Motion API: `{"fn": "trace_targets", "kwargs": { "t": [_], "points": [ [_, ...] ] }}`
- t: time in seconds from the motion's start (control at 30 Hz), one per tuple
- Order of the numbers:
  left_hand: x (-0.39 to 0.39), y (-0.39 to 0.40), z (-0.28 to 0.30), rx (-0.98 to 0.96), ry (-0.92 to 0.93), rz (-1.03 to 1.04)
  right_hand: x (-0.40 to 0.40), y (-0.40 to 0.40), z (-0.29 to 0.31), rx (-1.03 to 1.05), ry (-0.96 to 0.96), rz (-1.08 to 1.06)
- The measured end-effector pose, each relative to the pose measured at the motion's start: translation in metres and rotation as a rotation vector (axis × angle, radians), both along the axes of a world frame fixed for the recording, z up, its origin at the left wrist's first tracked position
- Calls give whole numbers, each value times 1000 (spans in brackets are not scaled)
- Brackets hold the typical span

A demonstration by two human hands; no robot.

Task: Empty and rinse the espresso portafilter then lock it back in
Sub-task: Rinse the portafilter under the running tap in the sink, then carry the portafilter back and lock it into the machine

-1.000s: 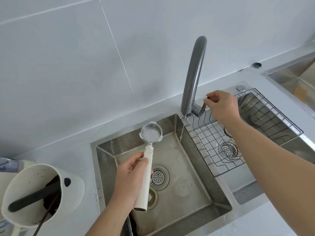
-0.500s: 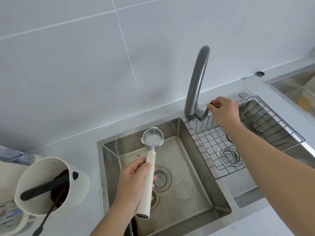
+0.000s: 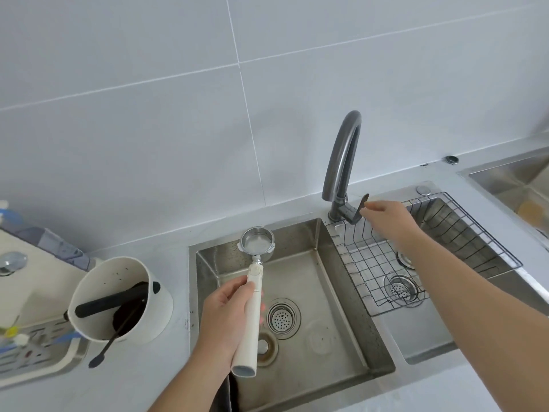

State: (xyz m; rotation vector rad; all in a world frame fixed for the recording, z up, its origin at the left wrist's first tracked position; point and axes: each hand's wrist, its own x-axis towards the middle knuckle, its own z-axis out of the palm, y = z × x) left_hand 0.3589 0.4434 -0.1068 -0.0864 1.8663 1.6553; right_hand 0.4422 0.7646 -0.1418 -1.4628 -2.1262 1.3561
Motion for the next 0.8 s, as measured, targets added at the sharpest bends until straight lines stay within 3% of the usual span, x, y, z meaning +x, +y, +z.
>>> {"fn": "trace_targets", "kwargs": {
  "t": [0.27, 0.5, 0.67, 0.8],
  "points": [
    [1, -6, 13, 32, 28, 66, 14, -108, -3, -401, 331, -33],
    [-3, -4, 21, -9, 115, 67, 13, -203, 32, -783, 448, 135],
    [-2, -2, 16, -8, 136, 92, 10, -232, 39, -823, 454, 276],
    [-5, -5, 15, 27, 93, 144, 5, -242, 41, -798, 464, 271]
  ]
}}
